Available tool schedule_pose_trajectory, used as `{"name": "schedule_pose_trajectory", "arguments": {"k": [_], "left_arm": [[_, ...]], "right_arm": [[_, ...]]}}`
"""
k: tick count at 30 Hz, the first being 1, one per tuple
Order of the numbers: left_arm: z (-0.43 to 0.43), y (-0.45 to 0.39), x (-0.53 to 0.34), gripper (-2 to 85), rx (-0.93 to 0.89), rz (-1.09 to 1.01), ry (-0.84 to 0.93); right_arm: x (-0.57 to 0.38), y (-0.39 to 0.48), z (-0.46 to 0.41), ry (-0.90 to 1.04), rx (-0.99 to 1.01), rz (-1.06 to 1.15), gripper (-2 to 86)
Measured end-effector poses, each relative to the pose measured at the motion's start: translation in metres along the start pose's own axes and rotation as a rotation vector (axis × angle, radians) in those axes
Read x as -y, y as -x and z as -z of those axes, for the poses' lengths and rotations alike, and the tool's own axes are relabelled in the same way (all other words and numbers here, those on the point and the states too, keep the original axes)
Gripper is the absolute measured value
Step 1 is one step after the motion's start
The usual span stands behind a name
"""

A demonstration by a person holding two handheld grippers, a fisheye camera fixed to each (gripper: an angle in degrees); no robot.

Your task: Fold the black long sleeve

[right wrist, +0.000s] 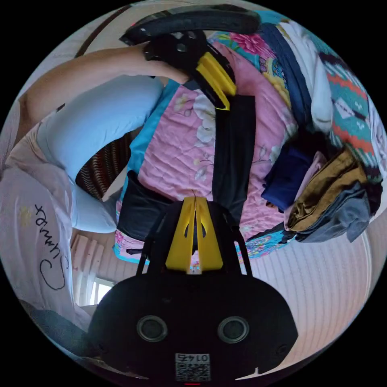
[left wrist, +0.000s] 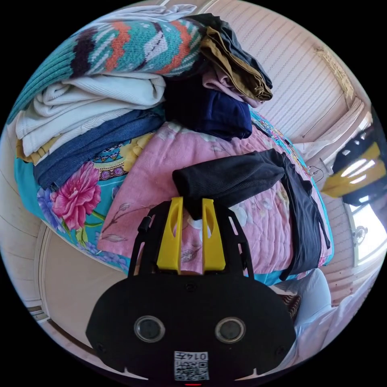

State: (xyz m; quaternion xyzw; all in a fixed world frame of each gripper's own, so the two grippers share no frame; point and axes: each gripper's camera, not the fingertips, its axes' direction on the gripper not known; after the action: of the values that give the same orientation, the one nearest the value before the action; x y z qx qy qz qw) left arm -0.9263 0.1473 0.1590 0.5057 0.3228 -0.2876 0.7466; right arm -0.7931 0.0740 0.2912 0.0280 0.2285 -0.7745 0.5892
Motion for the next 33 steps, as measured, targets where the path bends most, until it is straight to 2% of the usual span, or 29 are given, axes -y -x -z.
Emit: {"name": "schedule_pose_trajectory", "arguments": {"k": [3,12,17,21,26,30,33], "left_arm": [[-0.001,0.005,-0.001,7.7,-0.009,0.012,-0.012],[-0.008,0.016,0.001,7.7,-0.013,0.001,-0.016],[-0.015,0.026,0.000,7.5,-0.028,0.014,-0.025],[-0.021,0.032,0.000,7.4,-0.030,0.018,-0.025],[-0.031,0.038,0.000,7.4,-0.023,0.006,-0.025],[-0.040,0.048,-0.002,7.3,-0.038,0.021,-0.030],[-0.047,0.051,-0.003,7.5,-0.031,0.020,-0.036]], "right_arm": [[0.013,0.007,0.012,0.044,0.043,0.072,-0.5],[0.046,0.005,0.027,0.084,0.051,0.045,-0.5],[0.023,-0.013,0.027,0.041,0.146,-0.009,-0.6],[0.026,-0.020,0.063,-0.147,0.215,0.003,-0.5],[0.041,-0.001,0.076,-0.153,0.194,0.068,-0.5],[0.031,0.001,0.053,-0.049,0.200,0.045,-0.5],[0.014,-0.004,0.059,-0.097,0.207,-0.004,-0.5]]}}
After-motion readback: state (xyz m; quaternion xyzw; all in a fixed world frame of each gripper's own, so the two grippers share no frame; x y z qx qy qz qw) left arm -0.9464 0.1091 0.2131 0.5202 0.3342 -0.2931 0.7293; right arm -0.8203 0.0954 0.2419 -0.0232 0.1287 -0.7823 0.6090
